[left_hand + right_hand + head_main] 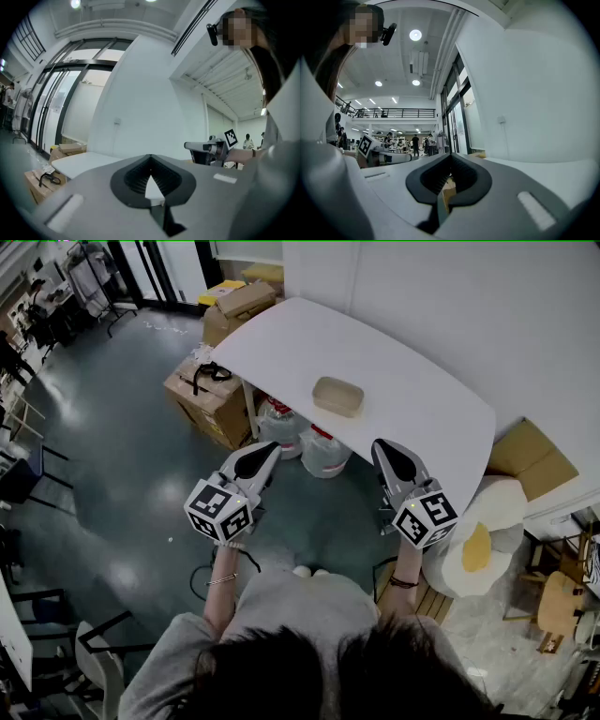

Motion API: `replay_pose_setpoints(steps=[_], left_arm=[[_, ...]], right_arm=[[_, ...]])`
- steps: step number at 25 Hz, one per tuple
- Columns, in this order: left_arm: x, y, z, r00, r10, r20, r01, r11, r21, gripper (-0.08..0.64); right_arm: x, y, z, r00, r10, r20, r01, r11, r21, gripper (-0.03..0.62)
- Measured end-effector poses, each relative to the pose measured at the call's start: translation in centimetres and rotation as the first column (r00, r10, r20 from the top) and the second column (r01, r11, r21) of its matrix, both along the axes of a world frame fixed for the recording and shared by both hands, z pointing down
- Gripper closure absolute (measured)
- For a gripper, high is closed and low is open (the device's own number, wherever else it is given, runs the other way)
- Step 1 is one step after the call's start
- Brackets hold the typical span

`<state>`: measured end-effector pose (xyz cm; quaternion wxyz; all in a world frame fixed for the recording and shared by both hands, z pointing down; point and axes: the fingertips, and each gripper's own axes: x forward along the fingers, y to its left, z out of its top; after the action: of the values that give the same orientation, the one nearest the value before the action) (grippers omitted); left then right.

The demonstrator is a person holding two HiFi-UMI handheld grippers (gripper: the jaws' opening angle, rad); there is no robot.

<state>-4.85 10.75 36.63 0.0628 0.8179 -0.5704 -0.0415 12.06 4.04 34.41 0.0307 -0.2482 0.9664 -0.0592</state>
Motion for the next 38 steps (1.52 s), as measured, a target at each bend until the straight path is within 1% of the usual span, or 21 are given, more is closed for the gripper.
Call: replay_pose_setpoints(steps=[12,19,25,28,31,34,38], left_arm=[[0.6,-0.9,0.3,1.000,-0.012,0.007,0.012,1.000,-0.007,0.565],[1.4,-1.6,0.1,0.999,-0.039,0.003,0.039,0.999,0.001,0.565],[3.0,-2.7,0.6,0.999,-0.050,0.017,0.050,0.999,-0.007,0.565],[3.3,-2.9,0.3,0.998,-0.066,0.023,0.066,0.998,0.000,0.565],[3.4,-2.9,-0.1,0.997,-0.081,0.021,0.080,0.997,0.005,0.565],[3.4,-2.9,0.0,0.995,-0.095,0.031,0.095,0.995,-0.006,0.565],[3.1,-3.0,0.4,0.994,-0.107,0.037,0.108,0.994,-0.022,0.565]], right_arm=[[0.7,-1.2,0.3,1.000,0.002,-0.005,-0.002,1.000,-0.003,0.580],[1.7,-2.4,0.6,1.000,-0.004,0.018,0.004,1.000,-0.029,0.578],[2.8,-3.6,1.7,0.999,0.002,0.038,0.000,0.998,-0.065,0.580],[3.1,-4.0,2.2,0.999,0.004,0.037,-0.001,0.997,-0.077,0.578],[2.9,-4.2,2.5,0.999,-0.012,0.051,0.017,0.995,-0.094,0.578],[2.5,-4.4,2.0,0.994,-0.045,0.095,0.055,0.992,-0.110,0.580],[1.8,-4.6,2.2,0.993,-0.063,0.096,0.073,0.992,-0.106,0.578]])
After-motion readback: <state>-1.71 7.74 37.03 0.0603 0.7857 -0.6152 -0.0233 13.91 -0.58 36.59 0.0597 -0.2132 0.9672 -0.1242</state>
